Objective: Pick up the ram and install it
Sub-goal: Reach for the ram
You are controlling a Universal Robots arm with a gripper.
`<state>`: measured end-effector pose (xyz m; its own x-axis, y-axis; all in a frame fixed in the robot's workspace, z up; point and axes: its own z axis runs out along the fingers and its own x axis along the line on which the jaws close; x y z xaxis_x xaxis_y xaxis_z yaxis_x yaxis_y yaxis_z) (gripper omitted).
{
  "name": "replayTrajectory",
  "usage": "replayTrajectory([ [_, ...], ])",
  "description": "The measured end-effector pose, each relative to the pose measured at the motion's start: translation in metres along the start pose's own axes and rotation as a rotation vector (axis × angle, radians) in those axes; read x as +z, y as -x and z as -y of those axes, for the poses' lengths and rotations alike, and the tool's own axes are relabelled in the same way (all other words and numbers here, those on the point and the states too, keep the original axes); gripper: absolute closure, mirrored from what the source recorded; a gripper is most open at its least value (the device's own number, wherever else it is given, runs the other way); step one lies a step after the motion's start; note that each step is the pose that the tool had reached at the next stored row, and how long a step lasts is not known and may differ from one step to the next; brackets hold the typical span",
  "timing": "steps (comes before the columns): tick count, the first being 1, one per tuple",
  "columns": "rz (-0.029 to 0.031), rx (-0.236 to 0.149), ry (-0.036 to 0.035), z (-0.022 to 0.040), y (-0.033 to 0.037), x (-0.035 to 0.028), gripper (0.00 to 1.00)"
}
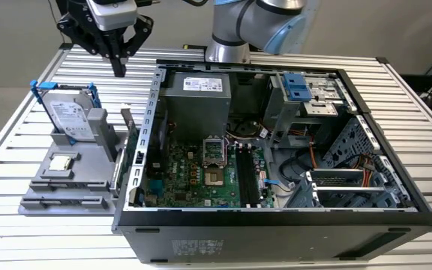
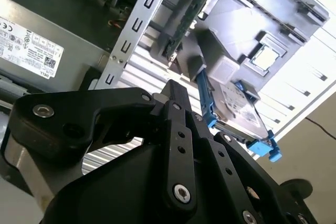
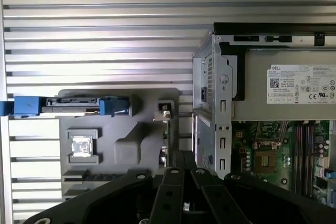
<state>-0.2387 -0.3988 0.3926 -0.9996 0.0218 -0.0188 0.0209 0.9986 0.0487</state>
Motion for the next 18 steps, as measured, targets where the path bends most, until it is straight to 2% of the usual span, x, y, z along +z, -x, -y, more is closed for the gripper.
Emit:
replayTrajectory([
  [8,-0.0011,-0.022,0.0004,0.0003,-0.0154,-0.0003,1.00],
  [18,-0.0014,-0.029,0.0005,0.0007,-0.0358,-0.0007,1.00],
])
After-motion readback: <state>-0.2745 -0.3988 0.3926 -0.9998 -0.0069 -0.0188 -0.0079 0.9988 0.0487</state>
